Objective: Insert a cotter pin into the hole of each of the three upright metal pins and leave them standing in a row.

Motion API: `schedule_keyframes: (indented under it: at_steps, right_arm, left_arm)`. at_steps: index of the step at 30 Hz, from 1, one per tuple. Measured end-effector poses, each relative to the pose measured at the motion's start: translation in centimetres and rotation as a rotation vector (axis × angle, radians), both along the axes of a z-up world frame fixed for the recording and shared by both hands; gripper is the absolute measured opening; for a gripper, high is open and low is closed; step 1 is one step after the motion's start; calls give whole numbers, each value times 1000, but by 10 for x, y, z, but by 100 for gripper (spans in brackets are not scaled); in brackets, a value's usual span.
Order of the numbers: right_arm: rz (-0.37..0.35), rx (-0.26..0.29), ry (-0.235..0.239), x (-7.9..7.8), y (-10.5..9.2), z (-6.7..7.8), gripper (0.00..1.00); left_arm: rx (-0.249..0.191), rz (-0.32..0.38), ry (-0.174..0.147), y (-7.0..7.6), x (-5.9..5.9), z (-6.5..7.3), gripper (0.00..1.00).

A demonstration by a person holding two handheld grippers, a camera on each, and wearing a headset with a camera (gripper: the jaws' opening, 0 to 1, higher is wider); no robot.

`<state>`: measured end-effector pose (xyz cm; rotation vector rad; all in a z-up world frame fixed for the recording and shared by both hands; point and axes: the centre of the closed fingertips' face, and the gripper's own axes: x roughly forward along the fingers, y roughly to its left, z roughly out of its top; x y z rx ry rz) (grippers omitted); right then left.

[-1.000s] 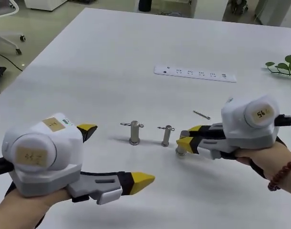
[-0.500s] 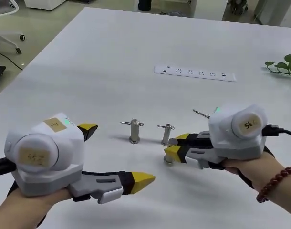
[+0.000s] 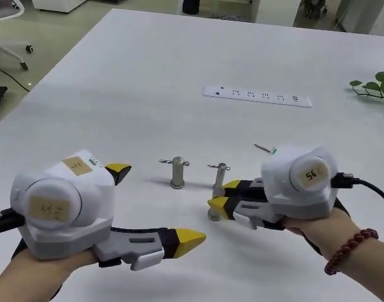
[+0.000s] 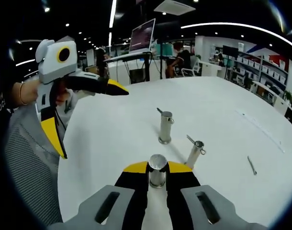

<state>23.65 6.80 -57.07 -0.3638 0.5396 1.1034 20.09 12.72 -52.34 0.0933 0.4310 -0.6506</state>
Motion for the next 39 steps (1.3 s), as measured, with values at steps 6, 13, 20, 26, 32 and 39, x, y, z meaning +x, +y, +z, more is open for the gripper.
schedule_keyframes:
  at_steps: [6, 13, 20, 26, 32, 39]
  right_arm:
    - [4, -6, -8, -3, 1, 0, 8]
    - [-18, -15, -12, -5, 2, -1, 9]
    - [-40, -25, 22, -6, -1, -7, 10]
    - [-42, 11, 44, -7, -1, -5, 14]
    - [-50, 34, 76, -7, -4, 0, 18]
    - [-65, 54, 131, -9, -14, 7, 25]
  left_arm:
    - [-1, 0, 1, 0, -1, 0, 99]
    - [-1, -8, 0, -2, -1, -1, 99]
    - [4, -17, 2, -4, -2, -2, 99]
    - [6, -14, 0, -2, -2, -2, 99]
    - [4, -17, -9, -3, -1, -1, 99]
    - [7, -1, -12, -1, 1, -1, 99]
